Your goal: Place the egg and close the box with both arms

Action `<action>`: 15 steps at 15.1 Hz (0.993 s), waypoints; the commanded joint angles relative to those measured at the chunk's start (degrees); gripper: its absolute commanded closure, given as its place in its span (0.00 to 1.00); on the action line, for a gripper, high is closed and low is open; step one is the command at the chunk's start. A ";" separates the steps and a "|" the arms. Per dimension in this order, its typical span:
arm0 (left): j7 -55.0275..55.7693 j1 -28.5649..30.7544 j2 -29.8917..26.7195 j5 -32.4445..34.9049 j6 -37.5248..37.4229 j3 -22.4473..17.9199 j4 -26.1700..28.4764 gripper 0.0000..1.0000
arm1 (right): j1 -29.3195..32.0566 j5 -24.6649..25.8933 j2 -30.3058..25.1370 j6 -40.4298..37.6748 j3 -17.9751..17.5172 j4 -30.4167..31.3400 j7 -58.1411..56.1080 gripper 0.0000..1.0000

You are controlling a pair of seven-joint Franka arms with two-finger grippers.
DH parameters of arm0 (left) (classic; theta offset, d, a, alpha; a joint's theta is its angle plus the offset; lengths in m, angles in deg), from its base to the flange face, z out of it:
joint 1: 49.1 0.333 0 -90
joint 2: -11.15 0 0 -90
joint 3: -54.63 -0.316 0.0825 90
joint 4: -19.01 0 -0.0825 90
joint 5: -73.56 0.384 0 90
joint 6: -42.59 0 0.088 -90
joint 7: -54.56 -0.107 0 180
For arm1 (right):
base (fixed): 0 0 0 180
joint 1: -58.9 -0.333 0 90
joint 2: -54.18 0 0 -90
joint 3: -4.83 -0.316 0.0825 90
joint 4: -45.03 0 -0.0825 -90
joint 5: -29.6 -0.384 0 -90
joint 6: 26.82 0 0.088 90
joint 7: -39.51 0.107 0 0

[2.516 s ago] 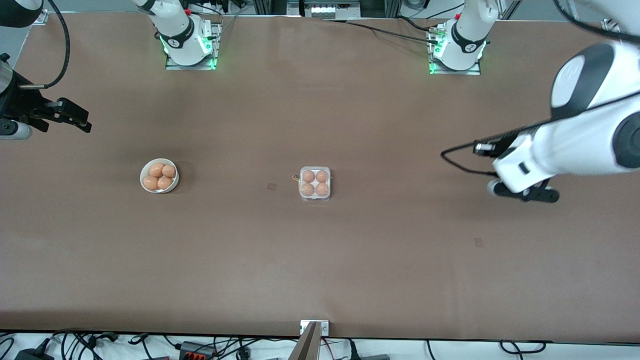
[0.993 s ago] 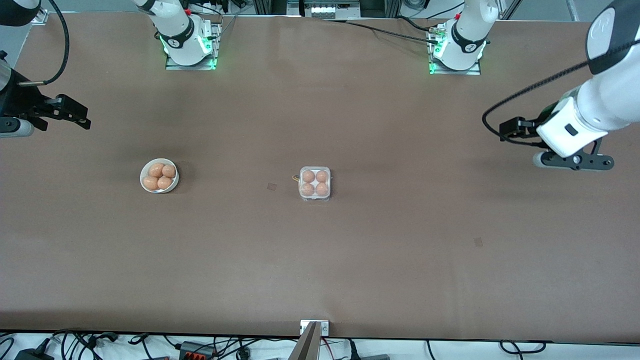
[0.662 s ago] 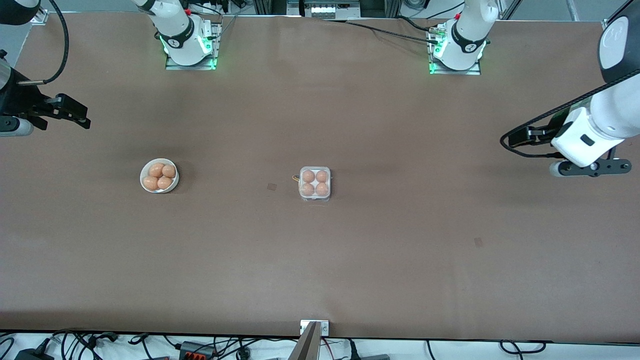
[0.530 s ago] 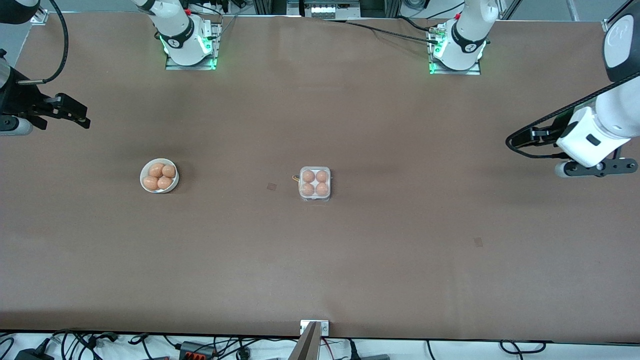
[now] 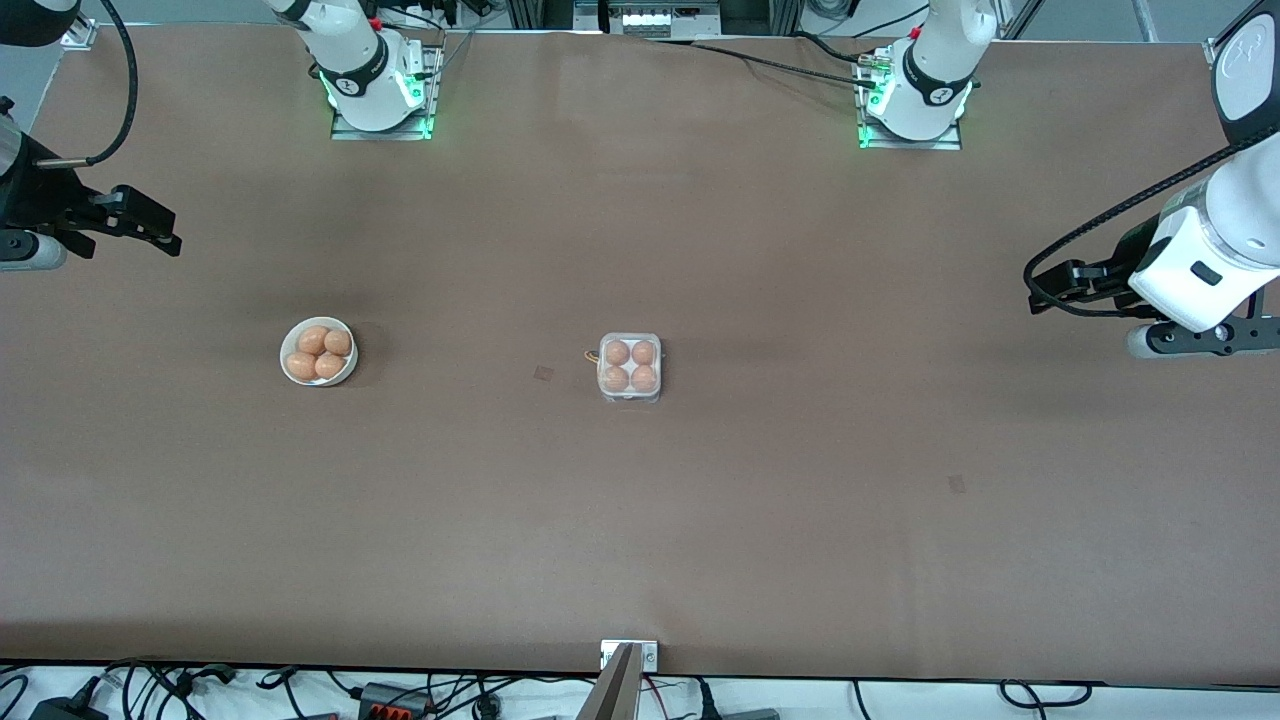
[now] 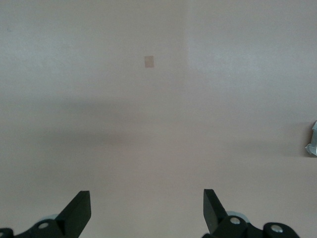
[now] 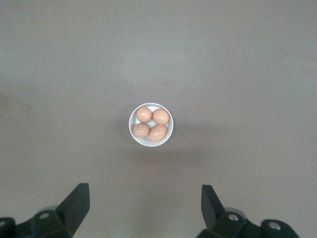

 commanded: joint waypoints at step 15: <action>0.78 0.15 -0.73 -0.81 0.77 0.34 -0.16 0.00 | -0.15 -0.44 -1.31 -0.62 -0.06 0.71 1.00 0.00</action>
